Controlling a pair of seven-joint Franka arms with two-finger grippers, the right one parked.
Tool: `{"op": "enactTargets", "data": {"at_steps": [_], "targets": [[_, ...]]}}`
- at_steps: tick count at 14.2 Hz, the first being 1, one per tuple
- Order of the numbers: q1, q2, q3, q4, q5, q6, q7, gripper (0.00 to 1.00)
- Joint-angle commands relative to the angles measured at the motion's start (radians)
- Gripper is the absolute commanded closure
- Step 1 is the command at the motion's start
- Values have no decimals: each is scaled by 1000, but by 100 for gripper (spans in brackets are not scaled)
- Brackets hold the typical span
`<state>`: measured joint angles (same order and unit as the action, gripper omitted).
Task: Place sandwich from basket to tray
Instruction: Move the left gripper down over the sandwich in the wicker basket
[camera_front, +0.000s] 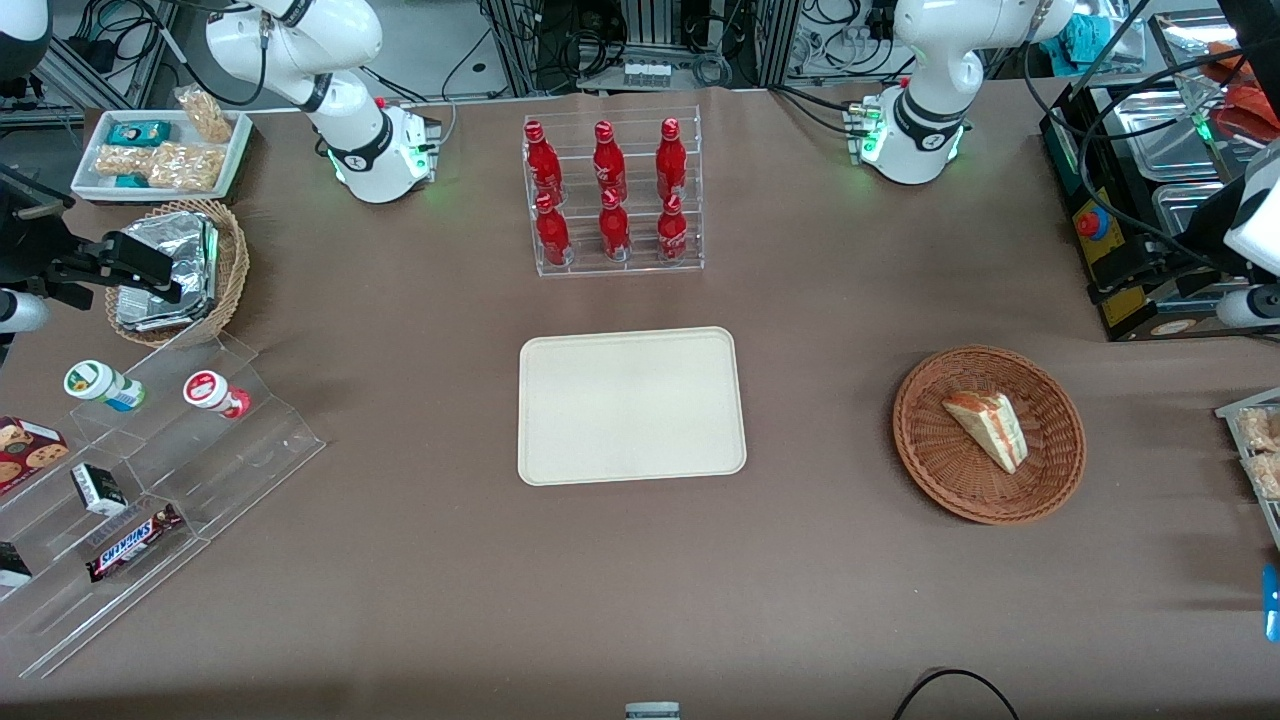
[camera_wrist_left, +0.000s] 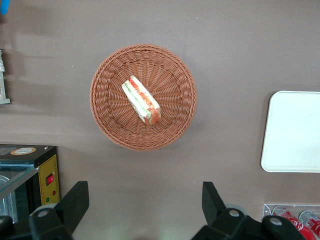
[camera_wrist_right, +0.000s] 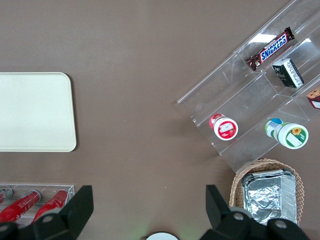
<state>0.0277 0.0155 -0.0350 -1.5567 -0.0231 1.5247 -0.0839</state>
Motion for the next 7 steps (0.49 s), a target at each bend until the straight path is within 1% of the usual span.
{"op": "enactTargets", "data": {"at_steps": [1, 3, 4, 5, 7], "targets": [[-6, 0, 0, -21, -3, -7, 12, 0], [-11, 4, 0, -69, -17, -23, 9, 0], [-11, 23, 0, -104, -8, -3, 4, 0], [-11, 43, 1, -150, 0, 53, 6, 0], [-2, 50, 3, -299, 2, 243, 4, 0]]}}
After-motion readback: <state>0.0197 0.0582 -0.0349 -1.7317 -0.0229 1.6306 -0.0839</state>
